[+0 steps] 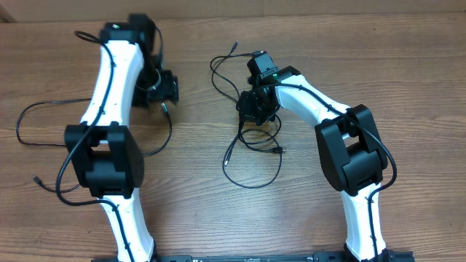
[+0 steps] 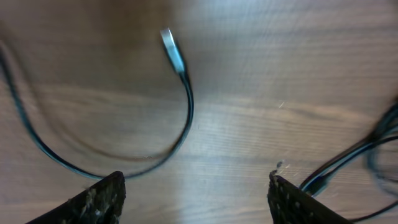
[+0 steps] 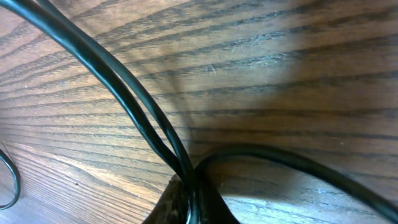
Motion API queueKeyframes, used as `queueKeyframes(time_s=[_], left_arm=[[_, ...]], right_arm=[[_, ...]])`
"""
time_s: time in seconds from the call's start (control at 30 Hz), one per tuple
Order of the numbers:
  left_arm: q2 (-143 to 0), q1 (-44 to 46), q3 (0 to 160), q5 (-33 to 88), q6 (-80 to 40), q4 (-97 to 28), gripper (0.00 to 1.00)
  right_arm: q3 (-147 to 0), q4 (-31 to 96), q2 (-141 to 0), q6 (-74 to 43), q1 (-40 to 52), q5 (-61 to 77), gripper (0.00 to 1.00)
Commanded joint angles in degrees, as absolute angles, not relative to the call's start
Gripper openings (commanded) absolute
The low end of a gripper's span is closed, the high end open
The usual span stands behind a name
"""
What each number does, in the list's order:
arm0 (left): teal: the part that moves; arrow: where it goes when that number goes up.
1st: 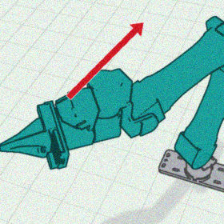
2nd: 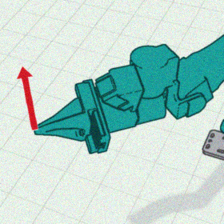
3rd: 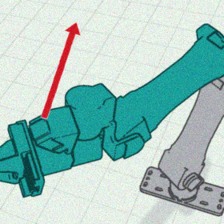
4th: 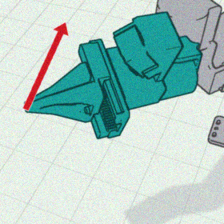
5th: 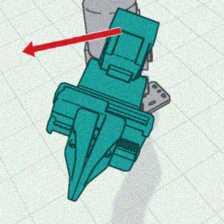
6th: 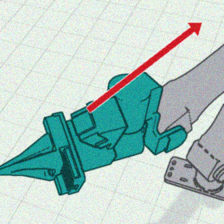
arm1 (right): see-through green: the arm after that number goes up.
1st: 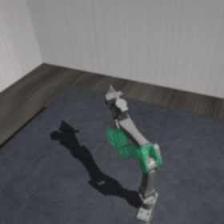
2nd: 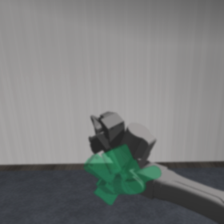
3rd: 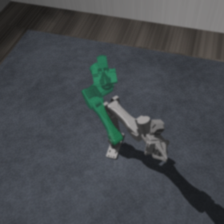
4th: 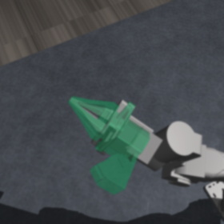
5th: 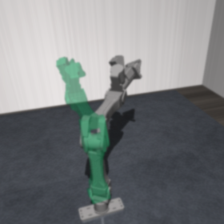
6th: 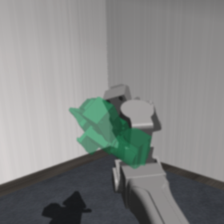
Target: Untangle cables
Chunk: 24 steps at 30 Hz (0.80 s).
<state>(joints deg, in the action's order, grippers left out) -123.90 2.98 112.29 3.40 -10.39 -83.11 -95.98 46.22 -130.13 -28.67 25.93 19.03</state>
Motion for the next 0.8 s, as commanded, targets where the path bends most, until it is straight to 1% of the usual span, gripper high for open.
queueKeyframes(time_s=[0.0,0.1,0.17,0.2,0.23,0.27,0.3,0.33,0.4,0.43,0.53,0.77], left_arm=[[-125.3,4.6,106.0,1.0,-13.6,-81.8,0.72],[-125.3,5.3,100.3,0.9,-14.4,-77.1,0.72],[-125.3,5.3,96.8,0.9,-14.4,-72.7,0.68],[-125.3,5.2,95.5,0.8,-14.4,-70.7,0.60],[-125.3,5.0,94.3,0.8,-14.4,-68.6,0.49],[-125.3,4.8,93.6,0.8,-14.4,-67.1,0.35],[-125.3,4.5,93.0,0.8,-14.4,-65.6,0.27],[-125.3,4.3,92.7,0.8,-14.4,-64.3,0.19],[-125.3,3.6,92.1,0.6,-14.4,-60.9,0.08],[-125.3,3.4,91.8,0.1,-14.4,-59.6,0.04],[-125.3,2.7,90.7,-4.3,-14.4,-54.3,0.04],[-125.3,1.1,87.0,-18.8,-14.3,-42.0,0.04]], right_arm=[[-92.9,46.8,-135.5,-28.4,26.6,13.5,0.09],[-92.9,46.8,-135.5,-28.4,26.6,13.6,0.09],[-92.9,46.8,-135.5,-28.4,26.6,13.6,0.09],[-92.9,46.8,-135.5,-28.4,26.6,13.6,0.09],[-92.9,46.8,-135.5,-28.4,26.6,13.6,0.09],[-92.9,46.9,-135.5,-28.4,26.6,13.6,0.09],[-92.9,46.9,-135.5,-28.4,26.6,13.6,0.09],[-92.9,46.9,-135.5,-28.4,26.6,13.6,0.09],[-92.9,46.9,-135.5,-28.4,26.6,13.6,0.09],[-92.9,46.9,-135.5,-28.4,26.6,13.6,0.09],[-92.9,46.9,-135.5,-28.4,26.6,13.6,0.09],[-92.9,46.9,-135.5,-28.4,26.6,13.6,0.09]])
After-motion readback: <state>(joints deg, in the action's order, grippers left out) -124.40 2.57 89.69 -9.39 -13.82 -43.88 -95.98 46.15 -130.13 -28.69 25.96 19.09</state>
